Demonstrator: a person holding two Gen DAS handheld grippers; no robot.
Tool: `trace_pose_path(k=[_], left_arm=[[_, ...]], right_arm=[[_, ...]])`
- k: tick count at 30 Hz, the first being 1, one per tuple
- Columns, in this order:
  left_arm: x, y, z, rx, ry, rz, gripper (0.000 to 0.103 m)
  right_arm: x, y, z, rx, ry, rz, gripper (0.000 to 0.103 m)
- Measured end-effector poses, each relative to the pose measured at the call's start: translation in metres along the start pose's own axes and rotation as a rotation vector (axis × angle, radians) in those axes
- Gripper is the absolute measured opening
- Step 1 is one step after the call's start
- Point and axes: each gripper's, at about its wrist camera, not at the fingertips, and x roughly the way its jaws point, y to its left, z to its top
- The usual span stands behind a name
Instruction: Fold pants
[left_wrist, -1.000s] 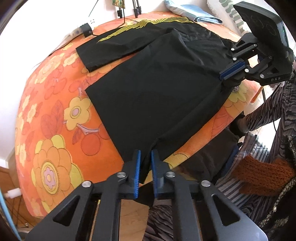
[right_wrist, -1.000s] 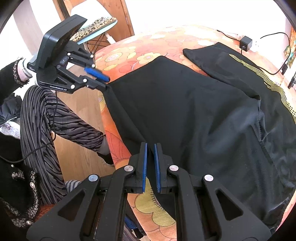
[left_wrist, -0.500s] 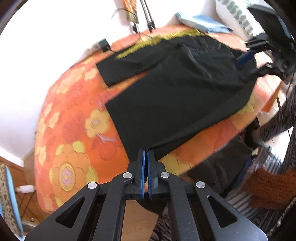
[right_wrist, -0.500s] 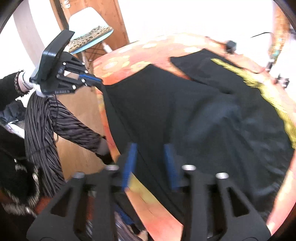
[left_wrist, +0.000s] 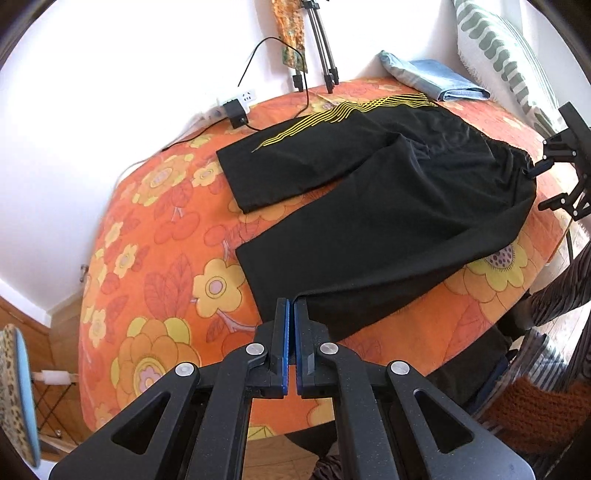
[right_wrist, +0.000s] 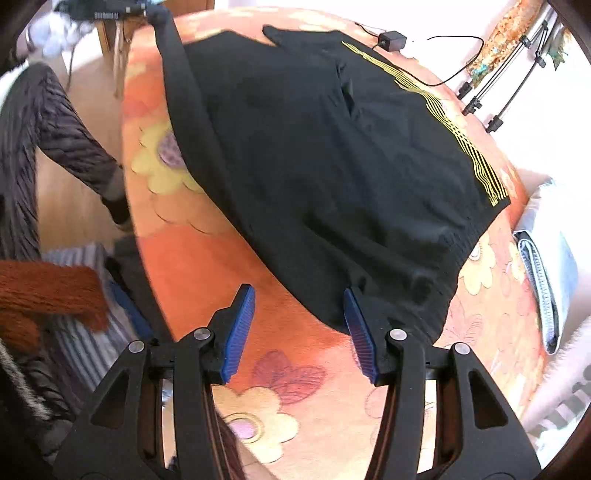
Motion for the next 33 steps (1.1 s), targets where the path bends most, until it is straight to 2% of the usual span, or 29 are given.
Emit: trace_pose_path(k=[4, 5, 6, 7, 8, 14, 17, 24, 27, 28, 31, 33], left_arm=[[-0.001, 0.000, 0.002, 0.000, -0.008, 0.011, 0.001], [-0.002, 0.000, 0.002, 0.000, -0.009, 0.013, 0.001], [-0.002, 0.001, 0.003, -0.005, -0.014, 0.017, 0.001], [-0.004, 0.003, 0.004, -0.013, -0.023, 0.019, 0.001], [-0.005, 0.004, 0.006, -0.019, -0.028, 0.019, 0.001], [-0.012, 0.012, 0.020, -0.029, -0.073, 0.044, 0.001], [-0.014, 0.019, 0.033, -0.038, -0.108, 0.058, 0.001], [-0.005, 0.033, 0.075, -0.067, -0.199, 0.075, 0.001], [0.009, 0.035, 0.088, -0.067, -0.203, 0.070, 0.001], [0.012, 0.035, 0.090, -0.072, -0.206, 0.066, 0.001], [0.021, 0.039, 0.095, -0.093, -0.215, 0.060, 0.001], [0.029, 0.042, 0.098, -0.109, -0.214, 0.055, 0.001]], right_arm=[[0.006, 0.004, 0.004, -0.047, -0.023, -0.043, 0.052], [0.006, 0.004, 0.005, -0.045, -0.025, -0.047, 0.049], [0.007, 0.002, 0.006, -0.040, -0.020, -0.053, 0.039], [0.008, 0.001, 0.007, -0.031, -0.007, -0.055, 0.013], [0.008, 0.001, 0.007, -0.031, -0.007, -0.055, 0.009], [-0.021, -0.016, 0.015, 0.033, -0.096, -0.076, 0.006], [-0.041, -0.028, 0.025, 0.052, -0.140, -0.123, 0.005], [-0.069, -0.089, 0.055, 0.214, -0.250, -0.214, 0.004], [-0.070, -0.101, 0.055, 0.246, -0.281, -0.084, 0.004], [-0.069, -0.100, 0.052, 0.251, -0.278, -0.073, 0.004], [-0.057, -0.089, 0.039, 0.221, -0.215, 0.002, 0.006], [-0.047, -0.074, 0.029, 0.176, -0.163, 0.020, 0.021]])
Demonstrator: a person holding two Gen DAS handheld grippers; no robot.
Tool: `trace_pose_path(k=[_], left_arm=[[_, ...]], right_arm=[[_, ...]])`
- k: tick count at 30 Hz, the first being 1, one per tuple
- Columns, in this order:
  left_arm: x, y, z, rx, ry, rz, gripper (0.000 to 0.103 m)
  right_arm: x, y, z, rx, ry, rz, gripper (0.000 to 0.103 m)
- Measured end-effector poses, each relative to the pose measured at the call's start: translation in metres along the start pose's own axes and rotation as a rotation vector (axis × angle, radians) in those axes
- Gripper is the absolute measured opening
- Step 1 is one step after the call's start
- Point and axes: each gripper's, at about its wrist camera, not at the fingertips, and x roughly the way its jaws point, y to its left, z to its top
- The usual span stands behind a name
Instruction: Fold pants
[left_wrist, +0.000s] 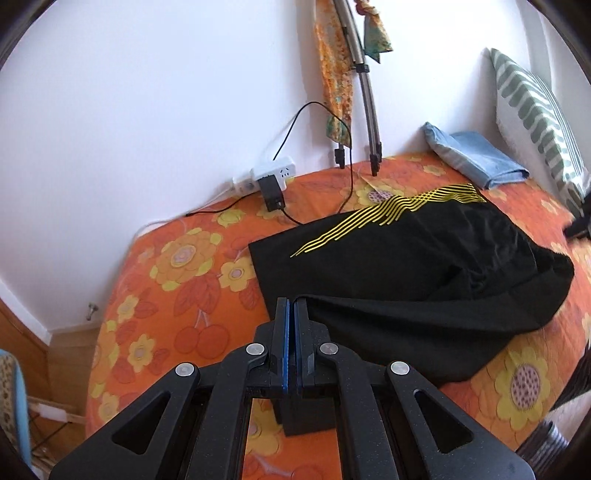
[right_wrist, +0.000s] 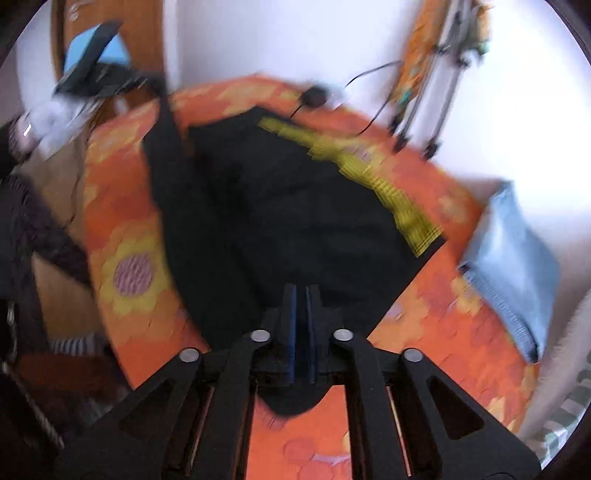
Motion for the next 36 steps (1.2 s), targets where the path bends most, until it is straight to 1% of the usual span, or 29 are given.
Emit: trace_pose_path(k=[1, 2, 4, 5, 7, 10, 12, 15, 16, 17, 18, 20, 22, 23, 27, 29, 30, 33, 34, 36], left_arm=[[0.003, 0.000, 0.001, -0.007, 0.000, 0.000, 0.001], [0.008, 0.001, 0.002, -0.013, 0.000, -0.003, 0.001], [0.014, 0.002, 0.003, -0.022, 0.004, -0.002, 0.001], [0.017, 0.002, 0.003, -0.028, 0.006, -0.004, 0.001], [0.021, 0.003, 0.004, -0.036, 0.012, -0.010, 0.001], [0.027, 0.003, 0.005, -0.034, 0.016, -0.009, 0.001], [0.029, 0.003, 0.006, -0.036, 0.021, -0.009, 0.001], [0.033, 0.001, 0.006, -0.037, 0.029, -0.005, 0.001], [0.033, 0.000, 0.006, -0.037, 0.031, -0.002, 0.001], [0.033, 0.000, 0.006, -0.040, 0.030, -0.002, 0.001], [0.033, 0.000, 0.007, -0.041, 0.028, -0.001, 0.001], [0.032, 0.001, 0.006, -0.044, 0.027, 0.001, 0.001], [0.032, 0.002, 0.006, -0.046, 0.028, 0.008, 0.001], [0.033, 0.003, 0.006, -0.049, 0.029, 0.009, 0.001], [0.032, 0.007, 0.009, -0.064, 0.022, 0.016, 0.001], [0.031, 0.011, 0.014, -0.082, 0.011, 0.014, 0.001], [0.031, 0.013, 0.017, -0.090, 0.001, 0.016, 0.001], [0.033, 0.016, 0.026, -0.099, -0.015, 0.029, 0.001], [0.035, 0.017, 0.028, -0.105, -0.016, 0.032, 0.001], [0.042, 0.020, 0.030, -0.119, -0.006, 0.034, 0.001]], right_arm=[[0.004, 0.002, -0.005, -0.017, 0.013, 0.002, 0.038], [0.005, 0.005, -0.010, -0.030, 0.023, 0.005, 0.048], [0.006, 0.007, -0.024, -0.016, 0.048, -0.004, 0.050], [0.003, 0.005, -0.033, 0.023, 0.052, -0.012, 0.050], [0.000, -0.009, -0.053, 0.142, 0.066, 0.012, 0.050], [0.000, -0.017, -0.076, 0.219, 0.073, 0.047, 0.050], [0.005, -0.016, -0.084, 0.241, 0.073, 0.064, 0.050], [0.016, -0.009, -0.086, 0.223, 0.053, 0.063, 0.050], [0.018, -0.008, -0.085, 0.220, 0.041, 0.076, 0.048], [0.020, -0.008, -0.083, 0.221, 0.034, 0.084, 0.042], [0.022, -0.007, -0.081, 0.224, 0.022, 0.089, 0.038], [0.022, -0.010, -0.079, 0.228, 0.001, 0.089, 0.025], [0.021, -0.013, -0.076, 0.238, -0.021, 0.103, 0.015], [0.019, -0.014, -0.075, 0.246, -0.039, 0.113, 0.013], [0.009, -0.023, -0.065, 0.294, -0.122, 0.126, 0.009], [0.006, -0.032, -0.057, 0.337, -0.173, 0.124, 0.008], [0.007, -0.036, -0.054, 0.355, -0.184, 0.129, 0.008], [0.010, -0.060, -0.041, 0.449, -0.234, 0.150, 0.008], [0.012, -0.071, -0.037, 0.493, -0.248, 0.168, 0.008], [0.014, -0.090, -0.032, 0.558, -0.277, 0.174, 0.007]])
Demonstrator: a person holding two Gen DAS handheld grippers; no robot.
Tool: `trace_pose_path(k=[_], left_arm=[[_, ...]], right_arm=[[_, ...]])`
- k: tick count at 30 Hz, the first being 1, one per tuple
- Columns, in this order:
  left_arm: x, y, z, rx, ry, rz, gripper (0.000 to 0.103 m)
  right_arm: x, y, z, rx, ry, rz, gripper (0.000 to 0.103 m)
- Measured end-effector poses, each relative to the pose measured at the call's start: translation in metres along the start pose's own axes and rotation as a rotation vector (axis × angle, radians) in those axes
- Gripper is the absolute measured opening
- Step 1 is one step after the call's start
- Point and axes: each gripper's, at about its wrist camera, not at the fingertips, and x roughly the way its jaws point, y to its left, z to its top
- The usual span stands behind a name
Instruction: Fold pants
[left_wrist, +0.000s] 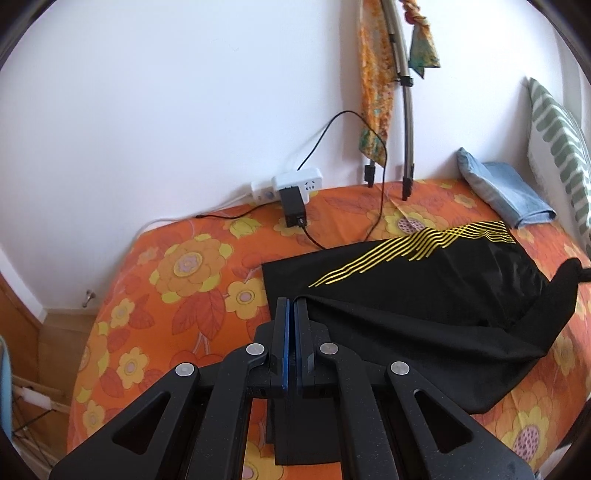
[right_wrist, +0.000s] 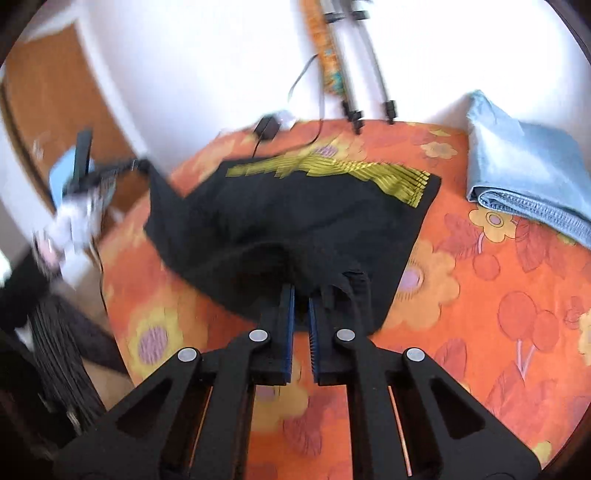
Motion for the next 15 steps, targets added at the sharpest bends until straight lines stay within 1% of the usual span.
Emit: trace_pose_path(k=[5, 7, 9, 10, 12, 13, 15], left_arm=[[0.020, 0.004, 0.007, -0.011, 0.028, 0.012, 0.001], [0.027, 0.006, 0.008, -0.015, 0.036, 0.017, 0.001], [0.035, 0.005, 0.007, -0.017, 0.052, 0.011, 0.001], [0.039, 0.005, 0.006, -0.013, 0.061, 0.012, 0.001], [0.044, 0.003, 0.004, -0.001, 0.075, 0.012, 0.001], [0.046, 0.001, 0.002, 0.006, 0.080, 0.010, 0.001], [0.047, -0.001, 0.000, 0.016, 0.088, 0.012, 0.001]], right_arm=[[0.002, -0.035, 0.032, 0.115, -0.055, 0.034, 0.005], [0.006, -0.041, 0.039, 0.110, -0.042, 0.019, 0.005], [0.009, -0.043, 0.039, 0.108, -0.018, 0.012, 0.005], [0.011, -0.043, 0.037, 0.107, -0.006, -0.010, 0.005], [0.012, -0.039, 0.035, 0.071, 0.005, -0.013, 0.006], [0.014, -0.034, 0.033, 0.039, 0.021, -0.033, 0.008], [0.019, -0.024, 0.031, -0.040, 0.050, -0.093, 0.027]])
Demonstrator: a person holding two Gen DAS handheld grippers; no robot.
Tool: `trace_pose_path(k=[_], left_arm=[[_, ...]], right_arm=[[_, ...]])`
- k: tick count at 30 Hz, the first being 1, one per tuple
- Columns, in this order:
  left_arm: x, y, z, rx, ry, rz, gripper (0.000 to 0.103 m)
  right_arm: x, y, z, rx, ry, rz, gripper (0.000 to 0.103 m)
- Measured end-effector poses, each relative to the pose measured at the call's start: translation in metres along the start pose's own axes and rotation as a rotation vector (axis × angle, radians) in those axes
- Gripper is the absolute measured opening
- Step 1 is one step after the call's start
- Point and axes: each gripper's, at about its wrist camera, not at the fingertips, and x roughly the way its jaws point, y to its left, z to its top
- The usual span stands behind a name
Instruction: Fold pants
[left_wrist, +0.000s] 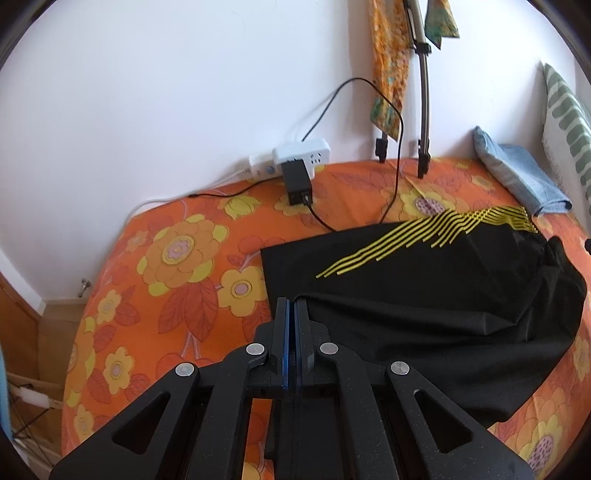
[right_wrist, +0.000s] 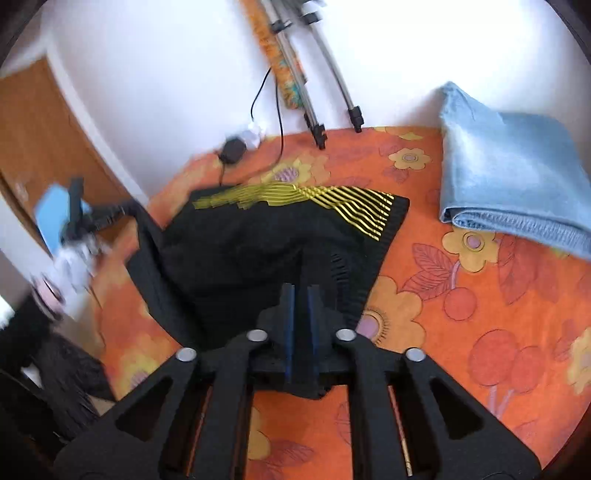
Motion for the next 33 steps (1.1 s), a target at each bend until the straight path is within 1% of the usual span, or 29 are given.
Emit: trace_pose_path(k=[1, 2, 5, 8, 12, 15, 16, 19, 22, 25, 27, 28, 30, 33], left_arm=[[0.001, 0.000, -0.001, 0.002, 0.005, 0.004, 0.001], [0.002, 0.000, -0.002, 0.001, 0.009, 0.004, 0.001], [0.002, 0.001, -0.004, -0.006, 0.016, 0.008, 0.001], [0.003, 0.003, -0.006, -0.012, 0.021, 0.011, 0.001], [0.008, 0.005, -0.010, -0.008, 0.038, 0.014, 0.001], [0.012, 0.007, -0.012, -0.007, 0.051, 0.017, 0.001], [0.013, 0.008, -0.013, -0.007, 0.056, 0.018, 0.001], [0.016, 0.011, -0.015, -0.016, 0.066, 0.018, 0.001], [0.016, 0.012, -0.016, -0.015, 0.072, 0.023, 0.001], [0.012, 0.013, -0.012, -0.009, 0.062, 0.033, 0.001], [0.010, 0.011, -0.004, 0.004, 0.055, 0.035, 0.001], [0.011, 0.010, 0.000, 0.014, 0.052, 0.040, 0.001], [0.015, 0.008, 0.012, 0.038, 0.039, 0.046, 0.001], [0.031, 0.003, 0.030, 0.068, 0.046, 0.048, 0.001]], right_arm=[[0.004, 0.005, 0.000, -0.034, 0.005, -0.030, 0.051], [0.007, 0.007, 0.000, -0.060, 0.000, -0.046, 0.058], [0.025, 0.008, 0.010, -0.096, 0.014, -0.064, 0.058], [0.047, -0.006, 0.020, -0.084, 0.030, -0.064, 0.058], [0.075, -0.026, 0.024, -0.058, 0.059, -0.033, 0.058], [0.086, -0.030, 0.024, -0.041, 0.057, 0.029, 0.058], [0.088, -0.028, 0.024, -0.040, 0.063, 0.059, 0.057], [0.086, -0.025, 0.026, -0.049, 0.049, 0.071, 0.024], [0.072, -0.026, 0.027, -0.020, -0.006, 0.098, 0.021], [0.047, -0.023, 0.036, -0.025, -0.071, 0.070, 0.016], [0.031, -0.023, 0.045, -0.012, -0.124, 0.065, 0.015], [0.024, -0.023, 0.052, -0.006, -0.151, 0.046, 0.015], [0.019, -0.025, 0.063, -0.003, -0.179, 0.020, 0.015], [0.025, -0.027, 0.081, -0.013, -0.179, -0.057, 0.015]])
